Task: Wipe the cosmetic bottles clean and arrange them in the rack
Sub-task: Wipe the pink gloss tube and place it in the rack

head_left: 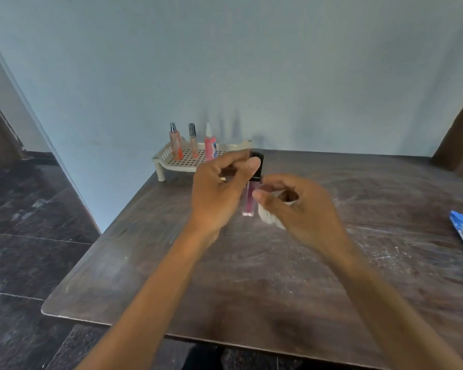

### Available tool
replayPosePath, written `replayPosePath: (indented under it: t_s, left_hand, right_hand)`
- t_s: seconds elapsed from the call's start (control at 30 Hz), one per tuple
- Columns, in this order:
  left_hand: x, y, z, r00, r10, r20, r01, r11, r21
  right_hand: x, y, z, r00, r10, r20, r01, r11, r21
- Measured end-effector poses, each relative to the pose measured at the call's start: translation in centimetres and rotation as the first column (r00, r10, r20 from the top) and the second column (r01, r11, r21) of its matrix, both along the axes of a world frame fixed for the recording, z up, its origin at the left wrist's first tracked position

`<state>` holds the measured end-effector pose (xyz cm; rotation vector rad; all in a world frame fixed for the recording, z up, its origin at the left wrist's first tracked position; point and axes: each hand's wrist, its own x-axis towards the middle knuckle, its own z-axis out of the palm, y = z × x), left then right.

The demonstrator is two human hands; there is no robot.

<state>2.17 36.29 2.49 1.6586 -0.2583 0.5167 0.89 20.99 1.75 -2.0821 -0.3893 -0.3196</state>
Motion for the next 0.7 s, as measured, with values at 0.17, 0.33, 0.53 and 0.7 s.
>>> replayPosePath:
  t_s: [0.17,0.33,0.53,0.7]
  left_hand:
    - [4.9,1.3,2.0,0.997,-0.051,0.063,0.047,0.997,0.06]
    - [11.9,2.9,2.5,0.994,0.089,0.069,-0.095,0.993,0.075]
    - [19.2,5.4,1.3,0.986,0.088,-0.141,-0.049,0.965,0.259]
    - [22.6,6.7,-1.4,0.967,0.122,-0.225,-0.044,0.946,0.322]
  right_hand:
    - [5.9,0.8,2.9,0.997,0.017,0.073,-0.01,0.996,-0.086]
    - [14.6,2.4,5.0,0.995,-0.033,0.097,0.043,0.994,-0.099]
    - [24.3,5.6,4.6,0.992,-0.089,0.09,0.111,0.954,-0.277]
    - [28.4,7.1,1.8,0.995,-0.073,0.071,0.092,0.944,-0.318]
